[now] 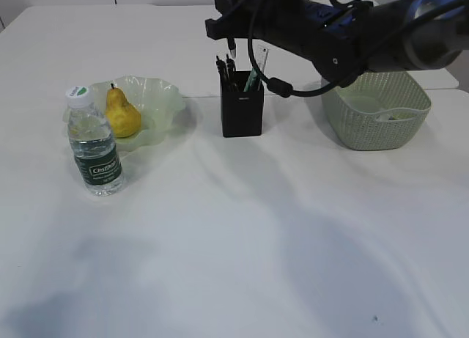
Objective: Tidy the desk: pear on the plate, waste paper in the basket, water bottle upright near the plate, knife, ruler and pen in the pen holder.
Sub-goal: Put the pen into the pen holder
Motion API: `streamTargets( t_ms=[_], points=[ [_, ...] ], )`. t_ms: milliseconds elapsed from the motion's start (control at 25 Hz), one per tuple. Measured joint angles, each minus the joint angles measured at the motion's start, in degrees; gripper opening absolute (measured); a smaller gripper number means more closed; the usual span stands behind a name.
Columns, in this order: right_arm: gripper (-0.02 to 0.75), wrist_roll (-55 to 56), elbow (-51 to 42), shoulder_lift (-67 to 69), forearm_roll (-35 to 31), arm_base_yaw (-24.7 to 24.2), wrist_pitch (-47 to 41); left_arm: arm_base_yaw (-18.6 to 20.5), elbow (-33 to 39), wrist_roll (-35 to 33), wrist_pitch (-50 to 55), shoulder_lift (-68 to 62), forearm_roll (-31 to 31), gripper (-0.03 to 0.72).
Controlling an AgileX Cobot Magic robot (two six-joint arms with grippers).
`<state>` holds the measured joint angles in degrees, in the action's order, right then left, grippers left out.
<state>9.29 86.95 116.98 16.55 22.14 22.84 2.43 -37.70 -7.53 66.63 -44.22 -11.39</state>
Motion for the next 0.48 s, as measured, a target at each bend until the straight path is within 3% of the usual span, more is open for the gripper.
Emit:
streamTargets(
  t_ms=[480],
  points=[
    [0.101,0.09,6.11,7.58,-2.07,-1.19,1.55,0.00,0.00,0.00,0.08,0.00,-0.93,0.239]
  ],
)
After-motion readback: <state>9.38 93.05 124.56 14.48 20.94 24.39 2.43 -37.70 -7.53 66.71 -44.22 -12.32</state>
